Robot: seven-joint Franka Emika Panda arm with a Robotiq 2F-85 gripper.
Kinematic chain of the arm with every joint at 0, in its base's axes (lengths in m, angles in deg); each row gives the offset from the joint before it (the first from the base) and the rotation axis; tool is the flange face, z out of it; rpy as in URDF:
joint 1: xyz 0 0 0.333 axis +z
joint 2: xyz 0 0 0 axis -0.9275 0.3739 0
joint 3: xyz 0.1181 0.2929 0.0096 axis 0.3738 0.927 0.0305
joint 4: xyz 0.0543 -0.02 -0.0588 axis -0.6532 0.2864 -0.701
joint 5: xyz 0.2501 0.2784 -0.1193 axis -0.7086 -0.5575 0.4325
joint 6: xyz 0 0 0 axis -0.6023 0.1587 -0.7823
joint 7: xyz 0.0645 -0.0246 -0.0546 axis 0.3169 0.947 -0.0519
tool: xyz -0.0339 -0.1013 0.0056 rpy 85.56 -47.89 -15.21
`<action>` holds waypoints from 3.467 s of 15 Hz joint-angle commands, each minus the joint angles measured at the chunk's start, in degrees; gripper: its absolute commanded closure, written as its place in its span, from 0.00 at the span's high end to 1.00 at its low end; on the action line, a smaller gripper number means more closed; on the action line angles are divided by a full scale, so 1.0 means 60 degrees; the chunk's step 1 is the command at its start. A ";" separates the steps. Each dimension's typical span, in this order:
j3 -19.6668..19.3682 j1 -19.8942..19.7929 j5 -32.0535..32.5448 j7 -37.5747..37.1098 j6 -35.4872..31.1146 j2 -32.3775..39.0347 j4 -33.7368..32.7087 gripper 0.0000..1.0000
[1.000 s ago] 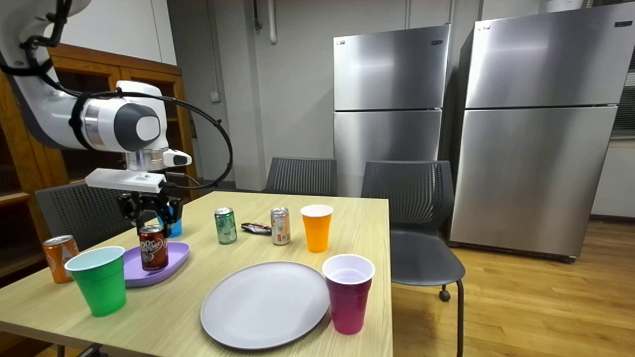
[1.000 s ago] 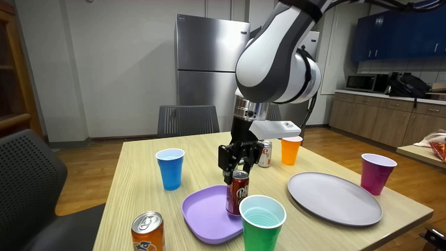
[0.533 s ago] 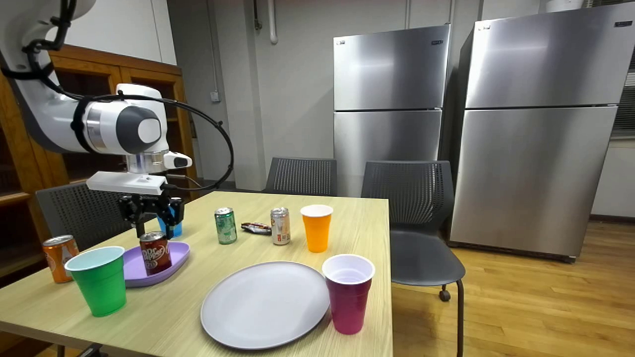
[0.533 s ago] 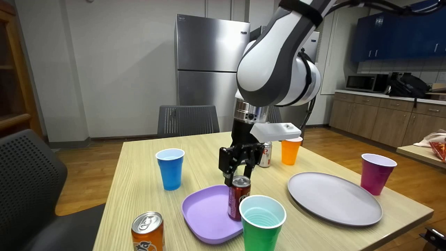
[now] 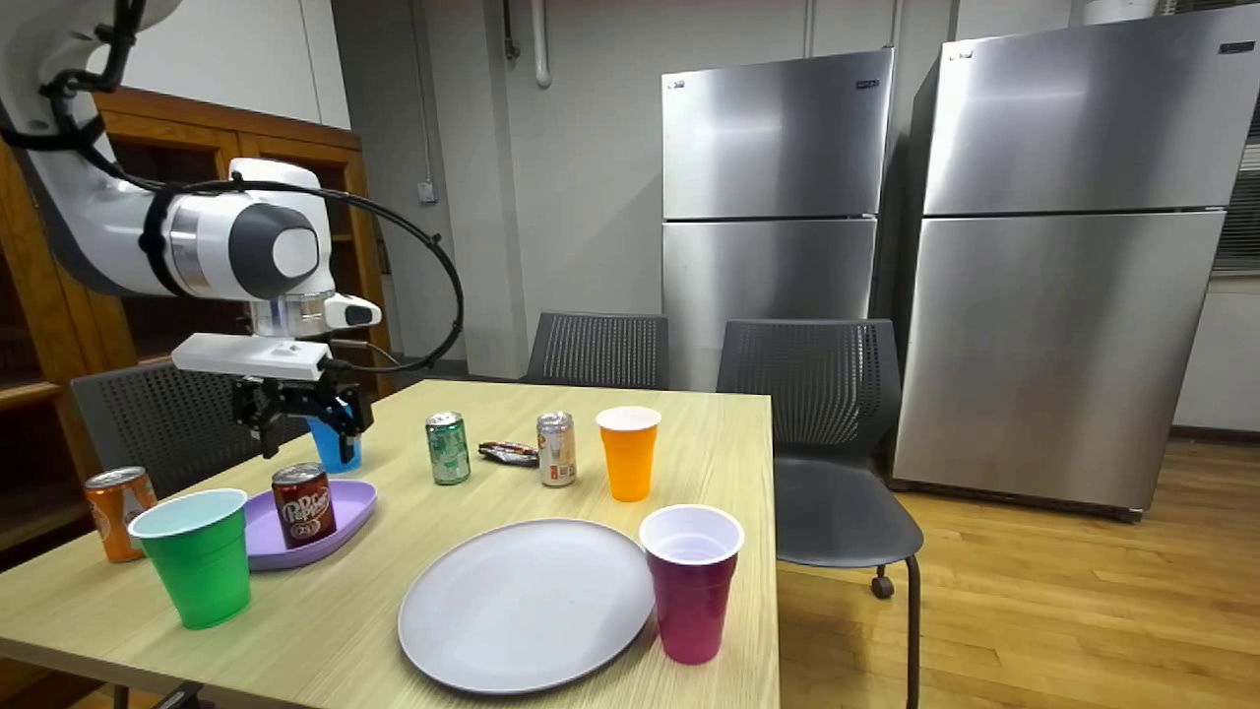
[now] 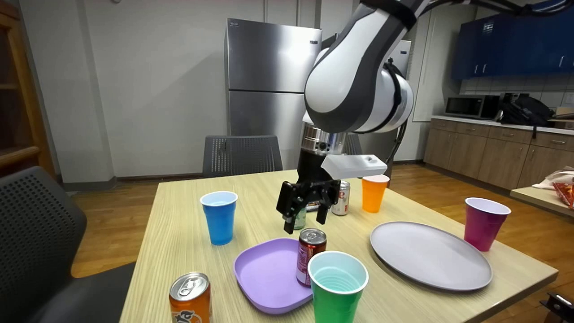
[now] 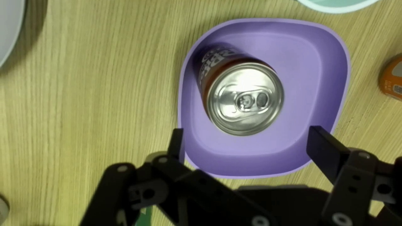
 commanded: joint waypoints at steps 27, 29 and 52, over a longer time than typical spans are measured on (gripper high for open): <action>-0.0413 0.0730 0.1673 -0.0844 0.0846 -0.0548 -0.0486 1.00; -0.0215 0.0898 0.1866 -0.0753 0.0976 -0.0436 -0.0822 1.00; 0.0889 0.2933 0.2999 0.0784 0.2857 0.2157 -0.4100 1.00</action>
